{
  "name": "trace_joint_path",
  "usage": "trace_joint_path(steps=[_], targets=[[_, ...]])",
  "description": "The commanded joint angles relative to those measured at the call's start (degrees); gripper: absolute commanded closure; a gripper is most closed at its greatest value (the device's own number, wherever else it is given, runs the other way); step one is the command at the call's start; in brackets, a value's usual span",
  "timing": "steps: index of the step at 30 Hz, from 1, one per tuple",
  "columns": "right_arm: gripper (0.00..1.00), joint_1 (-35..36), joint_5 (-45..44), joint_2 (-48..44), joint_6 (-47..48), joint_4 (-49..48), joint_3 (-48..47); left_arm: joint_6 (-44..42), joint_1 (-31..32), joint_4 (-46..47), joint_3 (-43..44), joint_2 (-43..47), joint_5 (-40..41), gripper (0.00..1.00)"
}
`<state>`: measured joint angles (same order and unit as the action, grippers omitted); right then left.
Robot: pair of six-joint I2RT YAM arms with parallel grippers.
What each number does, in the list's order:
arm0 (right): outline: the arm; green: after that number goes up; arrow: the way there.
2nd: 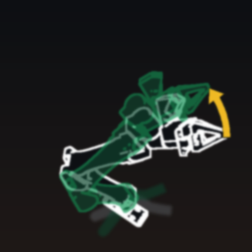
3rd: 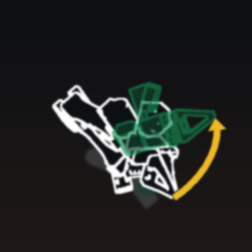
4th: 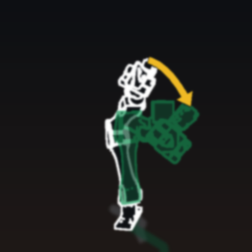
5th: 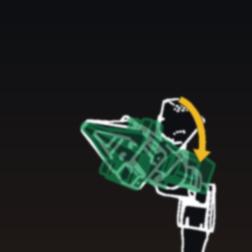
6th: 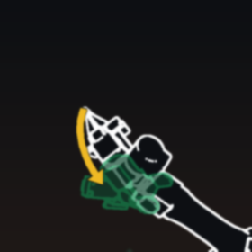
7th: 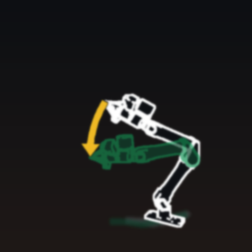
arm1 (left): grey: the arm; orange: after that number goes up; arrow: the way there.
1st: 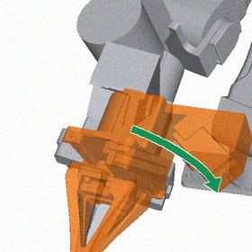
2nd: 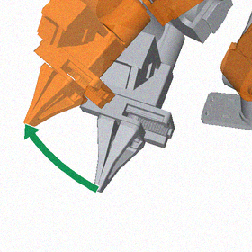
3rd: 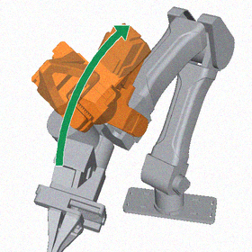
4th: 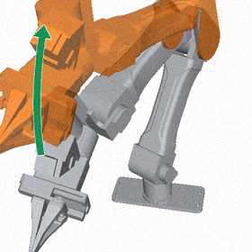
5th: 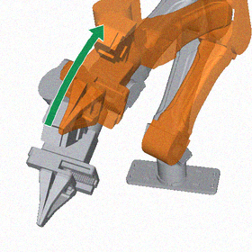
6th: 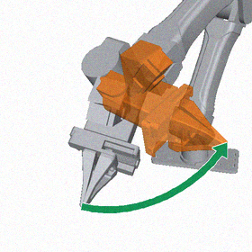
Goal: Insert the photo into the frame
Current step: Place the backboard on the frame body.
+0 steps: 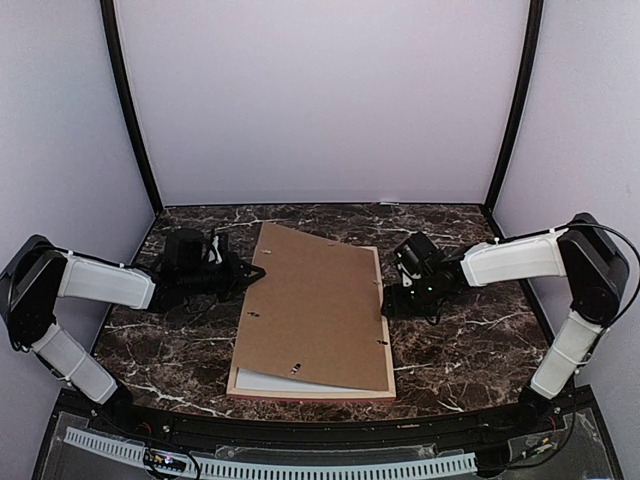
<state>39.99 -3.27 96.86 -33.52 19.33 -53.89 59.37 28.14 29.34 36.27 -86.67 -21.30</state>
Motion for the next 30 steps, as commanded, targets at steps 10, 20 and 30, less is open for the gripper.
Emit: trace_joint_path(steps=[10, 20, 30], targets=[[0.26, 1.06, 1.47, 2.17, -1.02, -1.26, -1.06, -4.35, -0.37, -5.68, -2.50, -0.95, 8.23, 1.00], [0.26, 1.05, 3.09, 2.43, -1.42, -3.18, -1.00, -4.26, -0.37, -5.26, -3.13, -0.53, 9.25, 1.00], [0.26, 1.06, 4.65, 2.32, -1.38, -3.90, -0.70, -3.96, -0.37, -3.38, -4.19, -0.64, 9.72, 1.00]])
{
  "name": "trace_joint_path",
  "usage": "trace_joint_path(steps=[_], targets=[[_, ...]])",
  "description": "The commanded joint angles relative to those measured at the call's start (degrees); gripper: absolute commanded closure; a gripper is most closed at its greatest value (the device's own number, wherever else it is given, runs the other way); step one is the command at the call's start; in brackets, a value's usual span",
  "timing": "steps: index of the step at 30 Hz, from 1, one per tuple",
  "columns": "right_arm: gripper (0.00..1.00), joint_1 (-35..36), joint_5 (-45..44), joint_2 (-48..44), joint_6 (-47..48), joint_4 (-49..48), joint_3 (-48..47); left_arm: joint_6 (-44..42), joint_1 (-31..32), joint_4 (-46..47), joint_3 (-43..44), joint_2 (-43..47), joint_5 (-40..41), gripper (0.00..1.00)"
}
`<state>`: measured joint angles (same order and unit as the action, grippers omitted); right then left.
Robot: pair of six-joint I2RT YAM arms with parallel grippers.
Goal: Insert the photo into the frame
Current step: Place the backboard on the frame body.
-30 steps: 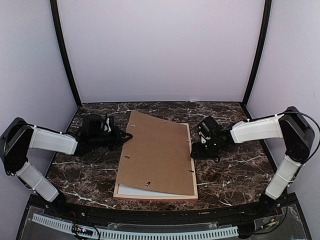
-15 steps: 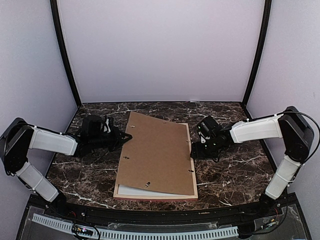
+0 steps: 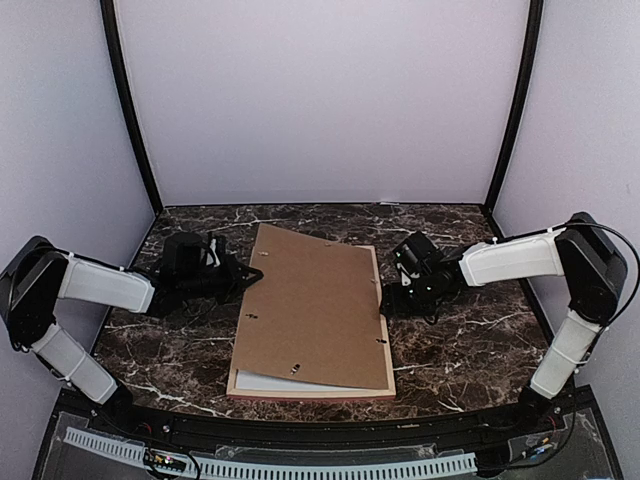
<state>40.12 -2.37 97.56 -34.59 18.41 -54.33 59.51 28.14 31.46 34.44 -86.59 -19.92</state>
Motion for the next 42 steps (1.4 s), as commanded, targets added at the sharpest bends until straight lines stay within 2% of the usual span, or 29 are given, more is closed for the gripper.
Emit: trace_joint_path(steps=[1, 14, 42], targets=[[0.26, 0.90, 3.82, 1.70, -0.41, -3.10, -0.24, -4.07, -0.37, -5.15, -2.49, -0.66, 8.46, 1.00], [0.26, 0.92, 3.78, 1.49, -0.40, -2.99, 0.10, -3.54, -0.39, 0.58, -5.68, -0.45, 9.19, 1.00], [0.25, 0.92, 3.33, 1.15, -0.30, -2.70, 0.39, -4.45, -0.37, -2.46, -6.21, 2.49, 11.59, 1.00]])
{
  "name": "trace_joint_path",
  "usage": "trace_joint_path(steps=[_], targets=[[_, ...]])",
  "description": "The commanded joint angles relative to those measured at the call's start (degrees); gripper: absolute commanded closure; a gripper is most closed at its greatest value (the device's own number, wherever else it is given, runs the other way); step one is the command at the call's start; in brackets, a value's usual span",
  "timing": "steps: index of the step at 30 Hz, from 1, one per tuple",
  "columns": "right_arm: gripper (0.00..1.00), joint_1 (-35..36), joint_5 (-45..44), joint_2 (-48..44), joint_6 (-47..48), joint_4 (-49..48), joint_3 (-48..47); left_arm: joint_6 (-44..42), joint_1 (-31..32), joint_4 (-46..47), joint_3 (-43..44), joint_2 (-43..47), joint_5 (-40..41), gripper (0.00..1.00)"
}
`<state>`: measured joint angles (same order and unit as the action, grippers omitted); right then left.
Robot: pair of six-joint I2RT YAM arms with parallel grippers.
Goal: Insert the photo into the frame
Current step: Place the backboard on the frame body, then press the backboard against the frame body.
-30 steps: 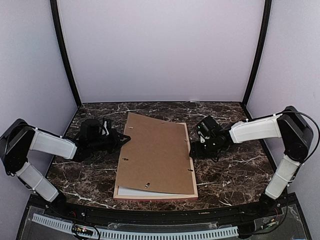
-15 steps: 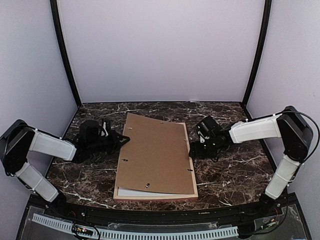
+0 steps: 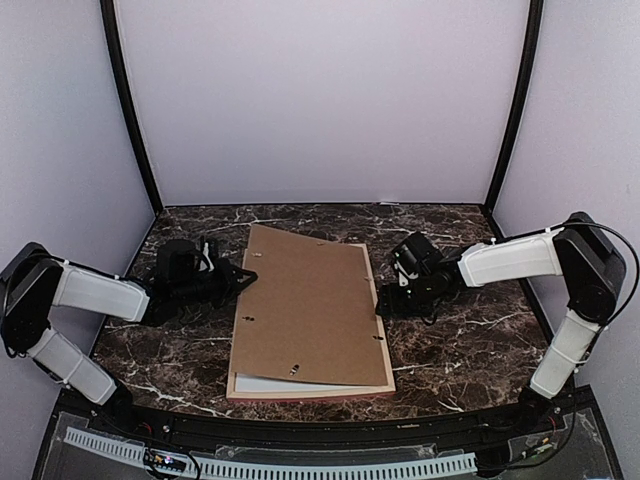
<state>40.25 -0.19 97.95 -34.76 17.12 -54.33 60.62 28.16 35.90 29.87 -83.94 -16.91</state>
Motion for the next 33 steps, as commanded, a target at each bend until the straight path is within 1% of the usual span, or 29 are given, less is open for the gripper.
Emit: trace_joint_path(steps=[1, 8, 12, 25, 33], targets=[[0.25, 0.77, 1.15, 0.76, -0.15, -1.52, 0.51, -5.58, -0.39, -6.90, -1.56, -0.34, 8.48, 1.00], [0.26, 0.72, 1.22, 0.67, -0.44, -1.66, 0.81, -4.60, -0.41, -4.29, -3.64, -0.41, 7.84, 1.00], [0.27, 0.80, 1.66, 0.99, -0.22, -1.83, 0.86, -4.23, -0.44, -0.46, -4.94, 0.31, 6.65, 1.00], [0.27, 0.78, 1.11, 1.27, -0.09, -1.55, 0.80, -5.48, -0.31, 1.43, -2.72, -4.70, 3.34, 1.00], [0.27, 0.80, 0.89, 1.26, -0.04, -1.49, 1.20, -5.25, -0.30, 5.73, -3.87, -5.64, 1.67, 1.00]])
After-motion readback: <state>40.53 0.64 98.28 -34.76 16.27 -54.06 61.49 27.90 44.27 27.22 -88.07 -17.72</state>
